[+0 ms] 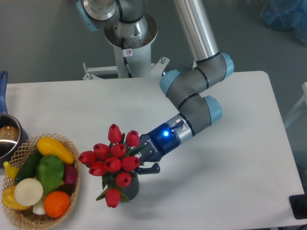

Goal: Insert the flowers into the vase
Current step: 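Lower the tulip stems down into the black vase, then open the gripper to release the tulip stems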

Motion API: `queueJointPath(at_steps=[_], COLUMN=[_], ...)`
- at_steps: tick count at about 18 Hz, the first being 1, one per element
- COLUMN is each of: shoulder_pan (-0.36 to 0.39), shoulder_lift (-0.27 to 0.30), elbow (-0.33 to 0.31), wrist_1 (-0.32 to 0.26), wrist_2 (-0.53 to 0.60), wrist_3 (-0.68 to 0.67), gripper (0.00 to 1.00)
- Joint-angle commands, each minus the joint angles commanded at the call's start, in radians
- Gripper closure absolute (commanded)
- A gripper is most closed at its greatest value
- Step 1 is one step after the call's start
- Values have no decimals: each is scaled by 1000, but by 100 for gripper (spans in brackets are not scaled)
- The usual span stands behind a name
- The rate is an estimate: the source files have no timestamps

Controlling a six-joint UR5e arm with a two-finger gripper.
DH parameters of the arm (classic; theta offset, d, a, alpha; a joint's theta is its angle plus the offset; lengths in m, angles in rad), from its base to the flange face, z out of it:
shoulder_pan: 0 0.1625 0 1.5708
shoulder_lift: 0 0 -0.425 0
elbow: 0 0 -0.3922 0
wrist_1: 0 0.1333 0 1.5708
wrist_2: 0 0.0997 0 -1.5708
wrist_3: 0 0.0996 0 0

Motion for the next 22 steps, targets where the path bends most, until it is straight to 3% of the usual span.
queueJointPath(at_steps=[2,4,7,11,20,22], shoulder_pan=[0,2,6,8,21,32], shoulder_lift=[0,0,0,2,12,43], elbow=[0,0,-2,-2,-14,-14], wrist_1=[0,0,0,0,-3,-6], wrist_2=[0,0,2,2,11,59], wrist_3=[0,12,37,37,32,14], gripper=[63,48,36,1,0,0])
